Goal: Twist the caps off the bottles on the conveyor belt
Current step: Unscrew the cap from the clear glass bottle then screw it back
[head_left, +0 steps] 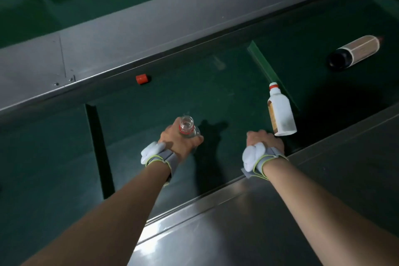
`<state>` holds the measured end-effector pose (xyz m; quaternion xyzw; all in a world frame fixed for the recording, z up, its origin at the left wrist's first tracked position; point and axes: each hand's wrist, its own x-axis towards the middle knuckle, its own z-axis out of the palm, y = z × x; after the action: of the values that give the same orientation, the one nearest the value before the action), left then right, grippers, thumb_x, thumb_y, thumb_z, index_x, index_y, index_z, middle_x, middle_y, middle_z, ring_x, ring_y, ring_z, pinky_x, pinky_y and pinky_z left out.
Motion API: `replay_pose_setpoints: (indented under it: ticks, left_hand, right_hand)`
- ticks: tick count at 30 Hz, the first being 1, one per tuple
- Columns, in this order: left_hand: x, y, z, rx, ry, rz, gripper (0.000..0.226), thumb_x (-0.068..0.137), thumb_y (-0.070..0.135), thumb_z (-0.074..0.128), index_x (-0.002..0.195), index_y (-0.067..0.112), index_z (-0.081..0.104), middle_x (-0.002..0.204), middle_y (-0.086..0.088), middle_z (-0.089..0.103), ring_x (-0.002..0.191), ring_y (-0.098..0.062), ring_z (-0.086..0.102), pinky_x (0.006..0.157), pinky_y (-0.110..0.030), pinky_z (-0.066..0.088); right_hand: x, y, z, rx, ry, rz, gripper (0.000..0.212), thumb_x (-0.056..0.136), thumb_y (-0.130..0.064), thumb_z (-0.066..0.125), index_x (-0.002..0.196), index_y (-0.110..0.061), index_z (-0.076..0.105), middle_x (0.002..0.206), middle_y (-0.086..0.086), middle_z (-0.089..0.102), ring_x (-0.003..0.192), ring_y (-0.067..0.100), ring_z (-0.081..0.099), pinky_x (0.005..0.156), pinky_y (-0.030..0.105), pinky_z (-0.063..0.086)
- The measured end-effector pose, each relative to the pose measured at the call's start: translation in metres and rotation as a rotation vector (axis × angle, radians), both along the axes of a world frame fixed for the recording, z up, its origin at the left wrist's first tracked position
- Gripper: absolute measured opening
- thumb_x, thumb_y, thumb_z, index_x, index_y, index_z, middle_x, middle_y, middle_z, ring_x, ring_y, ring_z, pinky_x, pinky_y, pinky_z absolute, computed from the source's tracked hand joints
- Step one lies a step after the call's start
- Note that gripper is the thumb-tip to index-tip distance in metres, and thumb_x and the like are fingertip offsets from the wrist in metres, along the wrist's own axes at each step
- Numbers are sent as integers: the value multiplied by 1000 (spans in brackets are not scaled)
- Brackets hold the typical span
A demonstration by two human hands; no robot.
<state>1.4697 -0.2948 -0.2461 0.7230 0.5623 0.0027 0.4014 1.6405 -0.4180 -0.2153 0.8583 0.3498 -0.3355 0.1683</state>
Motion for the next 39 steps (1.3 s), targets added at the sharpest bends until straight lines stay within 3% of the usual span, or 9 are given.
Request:
replay_pose_setpoints:
  ticks: [6,11,20,27,30,33,35,39]
  left_hand:
    - [5,-6,-2,49,12,-66,47,63,58,73,99,41,48,96,2,59,81,-24,57,69,-30,44]
    - [16,-17,-4,140,74,-182,47,61,60,66,99,47,41,83,12,45,60,-17,45,52,-24,30]
    - [25,-18,-7,156,121,-248,49,63,59,65,103,48,39,92,7,47,65,-25,50,60,-28,35]
    - [25,-16,-5,161,136,-270,51,65,58,67,108,45,42,95,7,47,68,-24,49,63,-28,36]
    - [24,-16,-6,151,122,-260,51,64,59,66,106,45,42,94,6,48,66,-24,50,59,-26,35]
    - [20,-16,-9,156,100,-236,51,60,60,65,103,48,40,90,9,46,56,-17,44,49,-20,26]
    - [21,-17,-11,161,91,-232,50,59,61,63,101,49,39,87,10,43,51,-11,38,47,-19,22]
    - [24,-19,-13,161,100,-240,47,59,60,61,98,47,38,84,8,41,48,-10,33,45,-21,20]
  right_hand:
    - [21,-16,-44,-95,-74,-70,67,57,-34,67,121,-17,51,127,15,50,114,36,52,88,43,42]
    - [28,-26,-73,-101,-122,-92,55,70,-32,65,119,-14,50,124,16,52,112,36,53,87,42,43]
    - [39,-38,-91,-94,-213,-122,53,76,-38,61,119,-17,40,126,17,46,110,39,51,89,43,39]
    - [42,-48,-91,-10,-157,-101,44,82,-20,59,122,-9,44,123,18,43,108,40,52,87,46,45]
    - [32,-31,-67,195,55,-235,45,75,-12,67,116,-10,47,122,16,46,104,40,55,86,41,46]
    - [13,-11,-23,634,136,-290,29,77,-8,66,104,-16,59,108,7,60,91,26,60,77,27,45]
    - [-2,-9,16,872,220,-285,30,76,-9,70,100,-23,61,99,-3,63,78,13,62,66,15,46]
    - [-25,-4,70,1024,367,-191,33,75,-6,72,102,-24,63,95,-5,64,74,11,65,70,24,55]
